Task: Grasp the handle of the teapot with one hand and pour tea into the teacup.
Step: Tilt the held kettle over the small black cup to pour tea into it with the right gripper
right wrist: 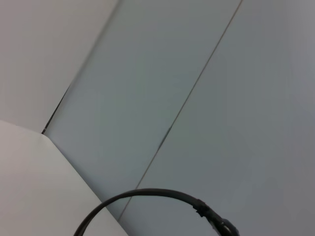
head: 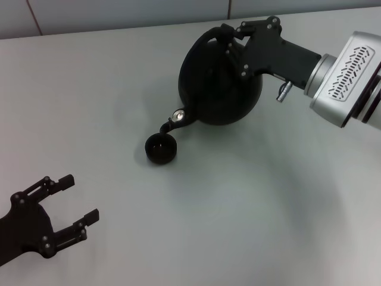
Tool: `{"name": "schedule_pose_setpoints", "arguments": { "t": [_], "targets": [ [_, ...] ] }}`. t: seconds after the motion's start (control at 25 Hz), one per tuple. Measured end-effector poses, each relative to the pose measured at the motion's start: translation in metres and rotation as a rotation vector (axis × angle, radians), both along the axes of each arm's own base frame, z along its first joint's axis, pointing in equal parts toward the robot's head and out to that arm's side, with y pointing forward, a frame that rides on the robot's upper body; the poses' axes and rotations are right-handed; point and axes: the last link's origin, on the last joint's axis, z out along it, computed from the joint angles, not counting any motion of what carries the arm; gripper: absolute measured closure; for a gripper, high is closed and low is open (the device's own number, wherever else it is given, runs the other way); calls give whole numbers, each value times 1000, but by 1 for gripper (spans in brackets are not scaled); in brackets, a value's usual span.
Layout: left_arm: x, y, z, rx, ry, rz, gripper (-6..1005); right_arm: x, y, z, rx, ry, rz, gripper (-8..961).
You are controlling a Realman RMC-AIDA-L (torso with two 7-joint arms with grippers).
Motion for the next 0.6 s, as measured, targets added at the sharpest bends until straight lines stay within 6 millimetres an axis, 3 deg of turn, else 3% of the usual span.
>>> {"name": "schedule_pose_setpoints", "arguments": {
  "t": [0.6],
  "targets": [
    [3,5,-3,-2,-4,-3,198,-5,3,2,12,-78,68,867]
  ]
}}
